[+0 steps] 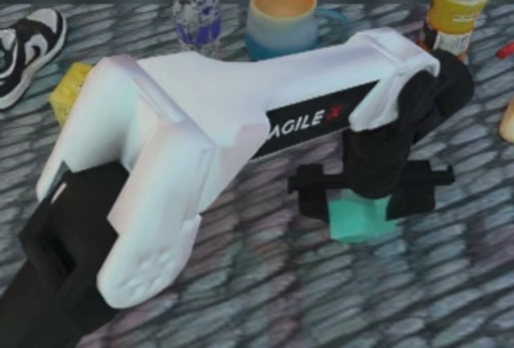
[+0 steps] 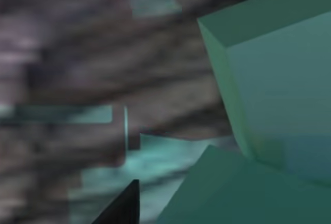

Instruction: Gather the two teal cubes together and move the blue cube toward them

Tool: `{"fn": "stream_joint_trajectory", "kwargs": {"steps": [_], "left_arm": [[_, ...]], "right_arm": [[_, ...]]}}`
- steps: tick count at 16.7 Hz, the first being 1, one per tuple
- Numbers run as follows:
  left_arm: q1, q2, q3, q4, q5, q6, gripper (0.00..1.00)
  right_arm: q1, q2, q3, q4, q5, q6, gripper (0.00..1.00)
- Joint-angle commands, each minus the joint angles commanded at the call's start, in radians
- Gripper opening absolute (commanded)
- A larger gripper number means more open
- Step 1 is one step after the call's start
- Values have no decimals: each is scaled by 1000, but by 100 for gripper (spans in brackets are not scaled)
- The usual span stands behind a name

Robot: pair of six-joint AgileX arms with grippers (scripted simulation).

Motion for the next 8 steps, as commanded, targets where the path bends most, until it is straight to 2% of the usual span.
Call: {"fn": "stream_joint_trajectory", "kwargs": {"steps": [8], "left_arm": [[-3, -31, 21, -20, -2, 3, 100]], "right_arm": [[0, 0, 0, 0, 0, 0, 100]]}}
